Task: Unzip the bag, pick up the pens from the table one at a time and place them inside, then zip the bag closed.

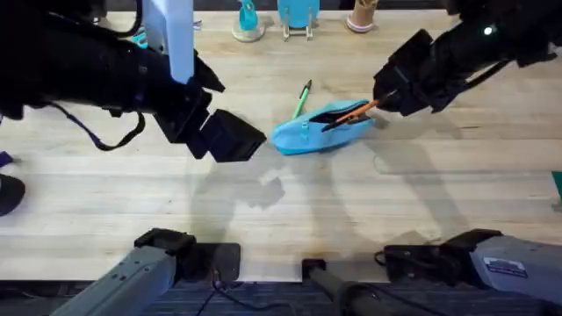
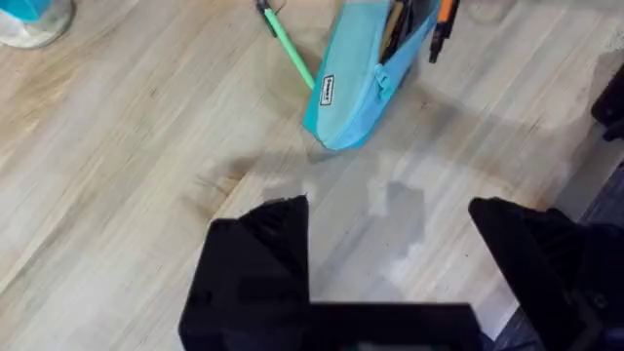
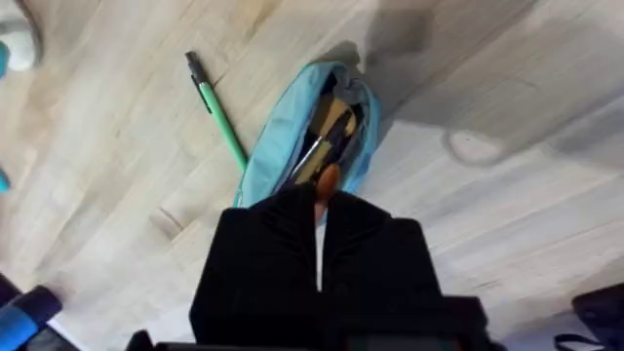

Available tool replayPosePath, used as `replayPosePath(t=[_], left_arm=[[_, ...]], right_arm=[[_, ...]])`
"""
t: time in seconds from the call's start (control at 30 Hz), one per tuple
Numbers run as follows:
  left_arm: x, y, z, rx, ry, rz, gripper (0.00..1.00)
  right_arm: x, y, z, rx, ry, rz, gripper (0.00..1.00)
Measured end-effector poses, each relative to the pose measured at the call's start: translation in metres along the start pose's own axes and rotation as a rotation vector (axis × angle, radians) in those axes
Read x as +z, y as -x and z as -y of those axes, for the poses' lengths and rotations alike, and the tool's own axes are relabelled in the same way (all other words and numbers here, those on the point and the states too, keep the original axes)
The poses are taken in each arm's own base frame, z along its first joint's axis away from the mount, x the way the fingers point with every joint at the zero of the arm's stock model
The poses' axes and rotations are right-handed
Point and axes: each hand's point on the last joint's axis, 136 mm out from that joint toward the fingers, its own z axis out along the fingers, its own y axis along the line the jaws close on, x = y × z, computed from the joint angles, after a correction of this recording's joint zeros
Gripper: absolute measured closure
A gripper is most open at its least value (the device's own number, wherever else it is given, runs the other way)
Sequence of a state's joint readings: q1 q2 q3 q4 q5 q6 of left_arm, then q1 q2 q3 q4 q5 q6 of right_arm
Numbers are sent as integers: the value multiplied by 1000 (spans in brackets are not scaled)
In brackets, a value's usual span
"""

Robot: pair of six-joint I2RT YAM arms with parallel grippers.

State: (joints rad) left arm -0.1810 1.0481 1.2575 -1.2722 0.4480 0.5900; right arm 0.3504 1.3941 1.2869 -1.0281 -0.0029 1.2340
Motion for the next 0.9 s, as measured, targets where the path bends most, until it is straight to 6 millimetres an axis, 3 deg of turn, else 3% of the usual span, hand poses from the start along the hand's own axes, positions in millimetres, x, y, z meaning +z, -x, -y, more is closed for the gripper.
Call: replayPosePath(t=[0.33, 0.9], left_arm=[[0, 0, 0, 0, 0, 0, 5], [0, 0, 0, 0, 0, 0, 6]], right_arm=[[10, 5, 10, 117, -33, 34, 968], [10, 17, 16, 223, -53, 115, 968]])
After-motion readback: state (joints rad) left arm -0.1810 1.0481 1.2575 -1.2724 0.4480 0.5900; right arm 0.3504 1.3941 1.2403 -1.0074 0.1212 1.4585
